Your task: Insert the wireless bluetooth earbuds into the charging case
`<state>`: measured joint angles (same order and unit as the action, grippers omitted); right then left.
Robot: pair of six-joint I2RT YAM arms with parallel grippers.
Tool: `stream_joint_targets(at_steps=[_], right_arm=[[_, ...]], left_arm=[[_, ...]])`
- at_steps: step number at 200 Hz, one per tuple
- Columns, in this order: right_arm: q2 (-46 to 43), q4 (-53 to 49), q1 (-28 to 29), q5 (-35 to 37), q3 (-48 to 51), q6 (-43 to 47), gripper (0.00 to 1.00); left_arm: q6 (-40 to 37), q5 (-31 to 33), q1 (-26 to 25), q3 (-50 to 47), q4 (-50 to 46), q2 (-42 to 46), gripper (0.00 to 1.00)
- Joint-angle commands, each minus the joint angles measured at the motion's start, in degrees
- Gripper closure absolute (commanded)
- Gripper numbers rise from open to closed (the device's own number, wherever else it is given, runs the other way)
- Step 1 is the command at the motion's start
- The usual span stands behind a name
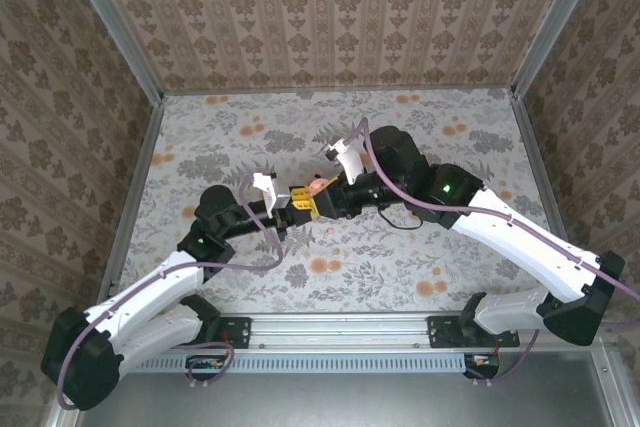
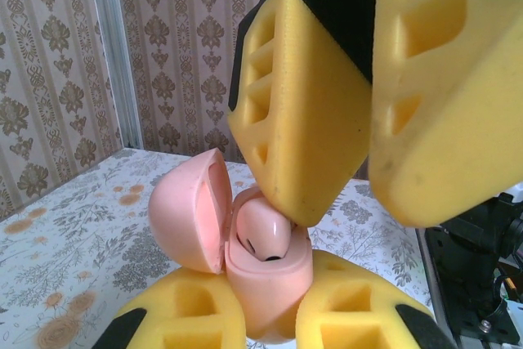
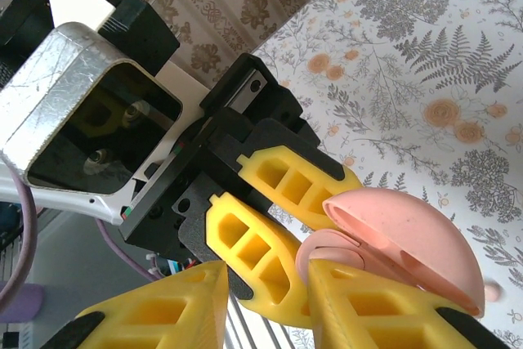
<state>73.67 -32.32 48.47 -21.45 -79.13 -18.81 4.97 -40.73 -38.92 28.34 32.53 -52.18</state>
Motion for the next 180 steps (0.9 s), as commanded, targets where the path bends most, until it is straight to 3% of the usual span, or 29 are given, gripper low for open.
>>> stream_joint_targets(at_steps=[1,65,120,180], right_arm=[[-1.8,1.4,-0.2,-0.3,-0.1,-2.2,0.68],[-5.9,-0.5,-0.7,6.6,-1.3,-5.8,0.65],[-6.9,-7.0,-4.2,19.5,2.8,-14.2,0.63],[0.1,-2.0,-4.4,17.9,13.9,-26.4,0.62]], left_arm=[[-0.1,-0.2,-0.1,1.9,1.1,0.2,1.0],[-0.5,2.5,1.1,1.2,-2.2,2.2,1.0],[-4.6,10.6,4.6,1.1,-18.7,10.9,1.0],[-7.8,16.7,8.3,0.7,-33.9,21.0,1.0]])
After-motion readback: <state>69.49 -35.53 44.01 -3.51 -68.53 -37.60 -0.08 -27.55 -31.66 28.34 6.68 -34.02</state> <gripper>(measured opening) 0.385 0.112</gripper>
